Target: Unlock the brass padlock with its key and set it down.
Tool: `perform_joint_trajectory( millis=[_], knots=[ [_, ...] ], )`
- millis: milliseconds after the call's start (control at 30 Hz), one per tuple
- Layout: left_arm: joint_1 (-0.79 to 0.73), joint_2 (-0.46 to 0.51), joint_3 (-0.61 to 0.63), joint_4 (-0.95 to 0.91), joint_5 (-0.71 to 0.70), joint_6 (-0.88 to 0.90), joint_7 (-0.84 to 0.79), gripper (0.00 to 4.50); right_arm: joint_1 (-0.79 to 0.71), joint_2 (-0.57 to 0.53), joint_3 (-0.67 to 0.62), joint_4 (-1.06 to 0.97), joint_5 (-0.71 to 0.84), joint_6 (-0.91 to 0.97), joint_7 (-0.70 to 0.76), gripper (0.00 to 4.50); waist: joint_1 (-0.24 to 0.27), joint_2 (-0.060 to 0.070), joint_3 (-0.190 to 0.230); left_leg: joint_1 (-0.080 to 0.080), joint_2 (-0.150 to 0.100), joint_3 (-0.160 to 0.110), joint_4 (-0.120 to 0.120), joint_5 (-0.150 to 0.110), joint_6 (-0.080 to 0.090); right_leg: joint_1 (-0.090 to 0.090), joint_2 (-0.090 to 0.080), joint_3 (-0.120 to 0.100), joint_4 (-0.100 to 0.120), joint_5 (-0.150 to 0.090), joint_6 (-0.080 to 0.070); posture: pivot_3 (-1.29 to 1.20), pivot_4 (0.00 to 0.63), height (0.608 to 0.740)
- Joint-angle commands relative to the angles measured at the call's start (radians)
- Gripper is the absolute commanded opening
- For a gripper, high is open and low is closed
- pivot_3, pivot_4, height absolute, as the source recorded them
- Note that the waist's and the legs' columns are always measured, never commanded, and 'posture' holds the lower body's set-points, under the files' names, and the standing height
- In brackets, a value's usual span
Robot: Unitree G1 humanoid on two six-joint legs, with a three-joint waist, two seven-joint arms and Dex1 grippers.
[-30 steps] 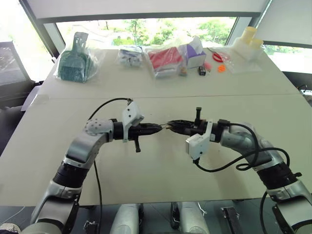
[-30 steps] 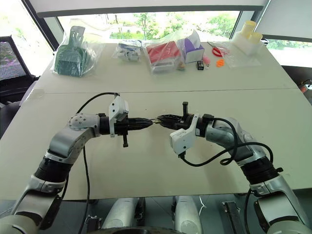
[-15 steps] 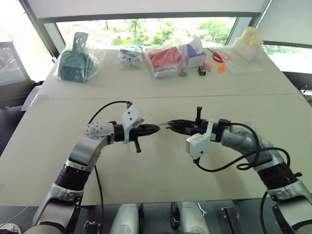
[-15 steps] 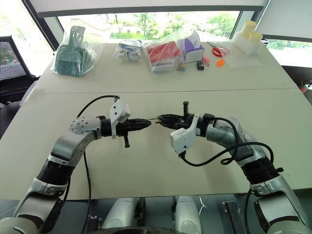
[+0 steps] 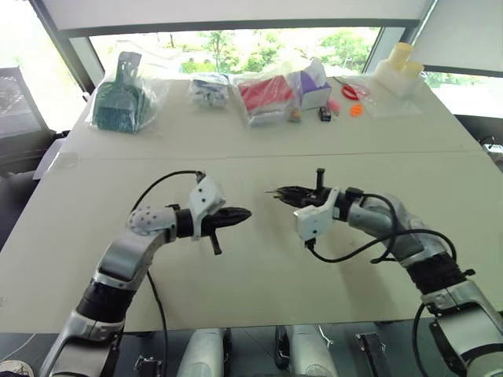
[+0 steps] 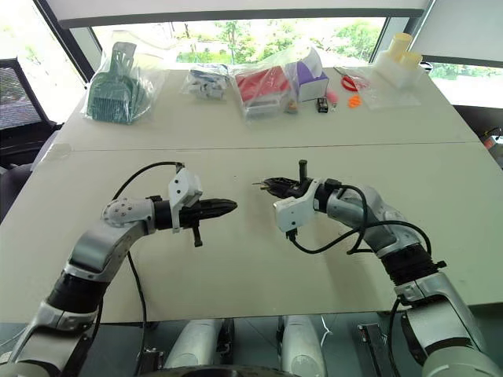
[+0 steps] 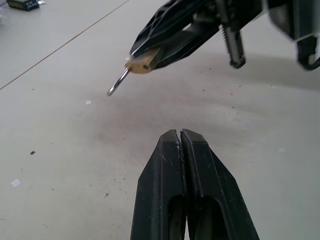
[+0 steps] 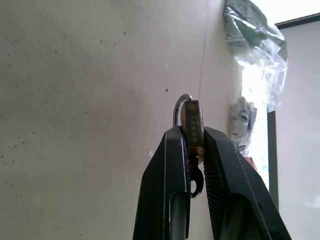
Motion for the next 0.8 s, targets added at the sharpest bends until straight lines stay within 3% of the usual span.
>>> perform_joint_trajectory(
  millis=[33, 267, 333, 533, 600, 800],
  knots=[
    [0.018, 0.004, 0.017, -0.075, -0.020, 0.014, 0.024, 0.08, -0.029, 0.025, 0.025, 0.042, -0.027, 0.021, -0.021, 0.00, 0.000, 0.000, 0.000, 0.000, 0.000, 0.000, 0.000, 0.000, 0.000, 0.000, 0.000, 0.000, 0.000, 0.000, 0.000, 0.00, 0.150, 0.740],
    [0.038, 0.004, 0.011, -0.113, -0.021, 0.049, 0.067, 0.00, -0.001, 0.020, 0.044, 0.013, 0.035, 0.064, 0.063, 3.43, 0.000, 0.000, 0.000, 0.001, 0.000, 0.000, 0.000, 0.000, 0.000, 0.001, 0.000, 0.000, 0.000, 0.000, 0.000, 0.00, 0.150, 0.740],
    [0.046, 0.005, 0.017, -0.125, -0.029, 0.062, 0.076, 0.00, 0.041, -0.012, 0.027, -0.065, 0.108, 0.116, 0.149, 4.47, 0.002, 0.000, 0.000, 0.001, 0.000, 0.000, 0.000, 0.000, 0.000, 0.001, 0.000, 0.000, 0.000, 0.000, 0.000, 0.00, 0.150, 0.740],
    [0.042, 0.027, 0.050, -0.125, -0.052, 0.079, 0.078, 0.00, 0.142, -0.094, -0.083, -0.313, 0.405, 0.467, 0.400, 4.47, 0.002, 0.000, 0.000, 0.001, 0.001, -0.001, 0.000, 0.000, 0.000, 0.002, -0.001, 0.000, -0.001, 0.000, 0.000, 0.00, 0.150, 0.740],
    [0.038, 0.044, 0.058, -0.117, -0.053, 0.075, 0.070, 0.00, 0.165, -0.113, -0.140, -0.406, 0.546, 0.678, 0.469, 4.47, 0.001, 0.000, 0.000, 0.001, 0.001, -0.001, 0.000, 0.000, 0.000, 0.002, -0.001, 0.000, 0.000, 0.000, 0.000, 0.00, 0.150, 0.740],
    [0.019, 0.087, 0.081, -0.091, -0.062, 0.066, 0.042, 0.00, 0.169, -0.192, -0.260, -0.551, 0.798, 1.120, 0.561, 4.47, 0.002, 0.001, 0.000, 0.001, 0.002, -0.002, 0.000, 0.000, 0.000, 0.002, -0.001, -0.001, 0.000, 0.000, -0.001, 0.00, 0.150, 0.740]
  ],
)
